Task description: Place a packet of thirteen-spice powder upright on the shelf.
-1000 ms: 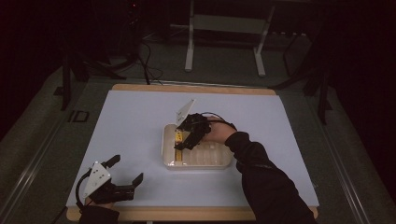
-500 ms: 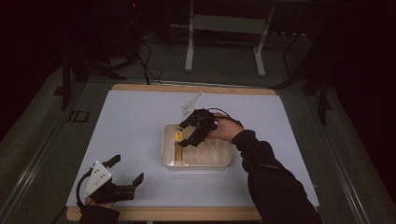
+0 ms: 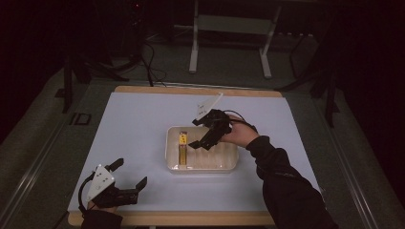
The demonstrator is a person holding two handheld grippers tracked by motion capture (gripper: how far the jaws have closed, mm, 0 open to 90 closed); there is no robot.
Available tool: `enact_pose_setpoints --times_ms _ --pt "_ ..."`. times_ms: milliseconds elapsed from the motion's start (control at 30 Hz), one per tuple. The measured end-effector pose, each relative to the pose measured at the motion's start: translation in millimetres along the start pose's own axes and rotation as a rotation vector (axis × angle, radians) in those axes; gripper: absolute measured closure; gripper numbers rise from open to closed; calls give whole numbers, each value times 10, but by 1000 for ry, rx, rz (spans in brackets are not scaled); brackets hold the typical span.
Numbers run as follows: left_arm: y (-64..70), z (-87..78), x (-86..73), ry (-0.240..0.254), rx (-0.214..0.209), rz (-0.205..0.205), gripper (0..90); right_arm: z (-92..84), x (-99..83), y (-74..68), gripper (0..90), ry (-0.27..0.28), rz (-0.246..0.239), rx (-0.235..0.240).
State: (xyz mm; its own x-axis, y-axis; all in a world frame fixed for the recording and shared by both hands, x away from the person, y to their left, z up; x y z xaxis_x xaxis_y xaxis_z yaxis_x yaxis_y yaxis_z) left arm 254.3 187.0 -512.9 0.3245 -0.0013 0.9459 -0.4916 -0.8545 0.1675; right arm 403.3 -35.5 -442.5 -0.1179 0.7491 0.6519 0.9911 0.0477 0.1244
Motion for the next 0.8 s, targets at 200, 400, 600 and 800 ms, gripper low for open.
enact_pose_setpoints --times_ms 200,400,600,800 --pt "-1 4 -1 -2 -1 -2 1 -133 -105 70 131 6 58 -76" --pt "6 11 2 -3 -5 0 1 -225 -210 105 132 14 103 -117" --pt "3 11 -1 -5 -5 0 1 -310 -313 109 133 21 142 -160" --pt "10 11 2 -2 -6 -2 1 -397 -361 97 133 75 161 -232"
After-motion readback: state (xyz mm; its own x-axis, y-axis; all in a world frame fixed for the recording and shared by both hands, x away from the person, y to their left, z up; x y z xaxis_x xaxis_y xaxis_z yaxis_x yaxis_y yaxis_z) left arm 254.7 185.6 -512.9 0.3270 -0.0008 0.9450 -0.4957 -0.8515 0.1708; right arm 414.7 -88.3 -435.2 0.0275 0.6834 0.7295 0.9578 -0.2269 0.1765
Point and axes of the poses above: each handheld gripper's, and its own axes: z roughly forward along the jaws, x roughly out of its top, y roughly to its right, the point moved 7 cm from there along z, roughly forward along the jaws, and after that the axes turned 9 degrees about -z, right-handed, at the moved point
